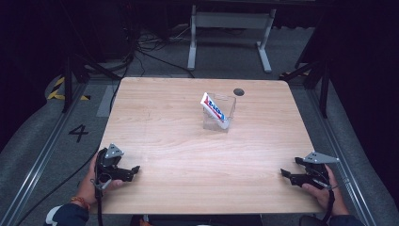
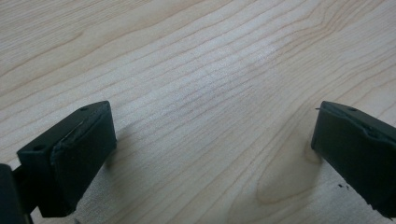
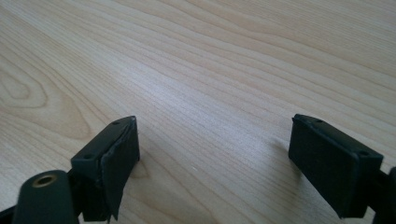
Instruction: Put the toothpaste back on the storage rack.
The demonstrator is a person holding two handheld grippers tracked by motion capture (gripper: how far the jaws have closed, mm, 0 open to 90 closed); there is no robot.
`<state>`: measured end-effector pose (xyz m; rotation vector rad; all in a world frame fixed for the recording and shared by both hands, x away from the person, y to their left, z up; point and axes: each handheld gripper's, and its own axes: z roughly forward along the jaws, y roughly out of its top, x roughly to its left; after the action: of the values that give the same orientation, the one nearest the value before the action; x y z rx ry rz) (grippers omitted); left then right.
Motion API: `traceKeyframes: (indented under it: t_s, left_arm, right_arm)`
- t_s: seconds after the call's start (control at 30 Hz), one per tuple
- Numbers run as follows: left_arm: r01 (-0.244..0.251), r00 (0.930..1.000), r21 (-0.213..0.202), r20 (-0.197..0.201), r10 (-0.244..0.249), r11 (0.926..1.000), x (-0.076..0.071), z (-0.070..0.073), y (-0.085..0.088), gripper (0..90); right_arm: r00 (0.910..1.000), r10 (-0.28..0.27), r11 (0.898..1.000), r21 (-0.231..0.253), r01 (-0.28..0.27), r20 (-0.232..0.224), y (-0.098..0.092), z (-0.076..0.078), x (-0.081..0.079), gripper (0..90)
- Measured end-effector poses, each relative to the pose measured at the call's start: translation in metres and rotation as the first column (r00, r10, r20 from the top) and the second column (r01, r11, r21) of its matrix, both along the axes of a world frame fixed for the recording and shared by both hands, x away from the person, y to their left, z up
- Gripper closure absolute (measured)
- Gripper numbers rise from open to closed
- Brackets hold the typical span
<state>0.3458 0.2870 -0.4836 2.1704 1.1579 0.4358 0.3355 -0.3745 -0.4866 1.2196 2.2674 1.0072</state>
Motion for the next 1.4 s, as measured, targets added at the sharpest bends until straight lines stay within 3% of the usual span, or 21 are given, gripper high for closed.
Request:
traceKeyframes:
  t_s: [0.23, 1.4]
  left_arm:
    - [-0.011, 0.9999, 0.008, 0.001, 0.011, 0.9999, 0.0004, 0.0003, -0.0009, 0.2]
    - [-0.058, 0.9983, 0.001, -0.009, 0.058, 0.9983, -0.0003, 0.0005, -0.0049, 0.1]
  right_arm:
    - [0.9998, -0.022, 1.000, -0.001, 0.022, -0.003, 0.0027, -0.0002, 0.0011, 15.4]
    - [0.9997, -0.025, 1.000, -0.002, 0.025, -0.002, 0.0029, -0.0003, 0.0010, 15.0]
